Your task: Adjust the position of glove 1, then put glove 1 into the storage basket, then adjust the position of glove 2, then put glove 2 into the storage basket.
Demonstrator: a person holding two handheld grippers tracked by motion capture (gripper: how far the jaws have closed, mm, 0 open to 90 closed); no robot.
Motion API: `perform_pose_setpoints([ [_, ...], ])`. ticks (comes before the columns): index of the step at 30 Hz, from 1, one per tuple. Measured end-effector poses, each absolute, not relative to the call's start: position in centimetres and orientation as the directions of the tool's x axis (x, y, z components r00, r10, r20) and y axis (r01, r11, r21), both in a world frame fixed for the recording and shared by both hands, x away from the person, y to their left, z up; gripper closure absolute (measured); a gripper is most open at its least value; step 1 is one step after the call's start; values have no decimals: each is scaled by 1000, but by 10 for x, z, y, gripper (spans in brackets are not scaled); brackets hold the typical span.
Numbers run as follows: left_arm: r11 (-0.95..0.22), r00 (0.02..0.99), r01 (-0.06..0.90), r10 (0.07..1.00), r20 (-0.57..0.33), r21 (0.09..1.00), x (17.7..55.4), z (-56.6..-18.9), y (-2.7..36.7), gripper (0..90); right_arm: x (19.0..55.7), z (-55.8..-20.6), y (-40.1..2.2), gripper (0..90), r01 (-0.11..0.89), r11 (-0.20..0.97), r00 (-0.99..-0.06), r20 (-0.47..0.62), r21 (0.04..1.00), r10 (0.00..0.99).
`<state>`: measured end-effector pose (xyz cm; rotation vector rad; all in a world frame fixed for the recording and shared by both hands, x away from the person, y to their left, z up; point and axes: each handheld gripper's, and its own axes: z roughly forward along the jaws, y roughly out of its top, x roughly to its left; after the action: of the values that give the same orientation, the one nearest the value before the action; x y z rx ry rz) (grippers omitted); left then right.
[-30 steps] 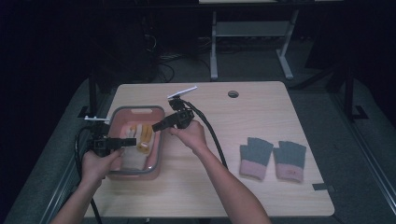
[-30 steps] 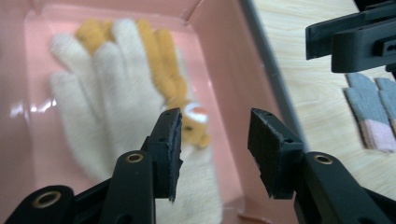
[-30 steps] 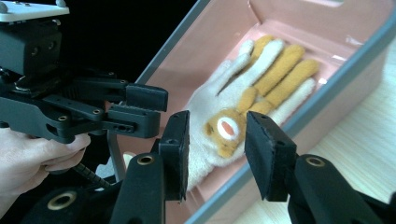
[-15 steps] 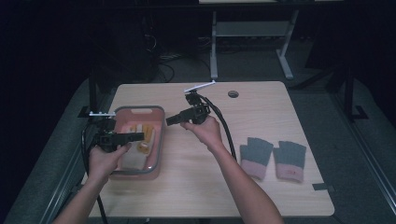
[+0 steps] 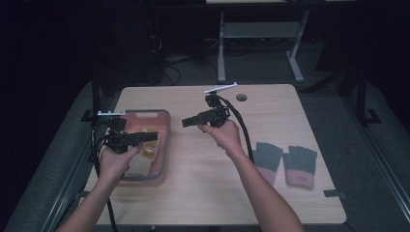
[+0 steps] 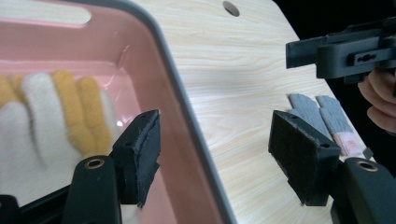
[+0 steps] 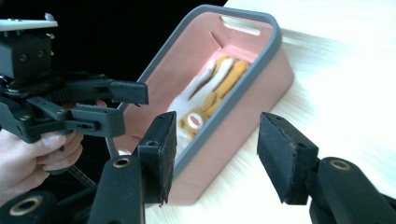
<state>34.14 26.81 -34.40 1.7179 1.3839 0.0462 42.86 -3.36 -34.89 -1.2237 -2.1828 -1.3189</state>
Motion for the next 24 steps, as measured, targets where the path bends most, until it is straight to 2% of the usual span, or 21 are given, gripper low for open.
perform_pose_setpoints([
  [24, -54, 470, 743, 751, -464, 667, 347, -341, 222, 307, 410, -347, -109, 434, 817, 123, -519, 624, 563, 584],
])
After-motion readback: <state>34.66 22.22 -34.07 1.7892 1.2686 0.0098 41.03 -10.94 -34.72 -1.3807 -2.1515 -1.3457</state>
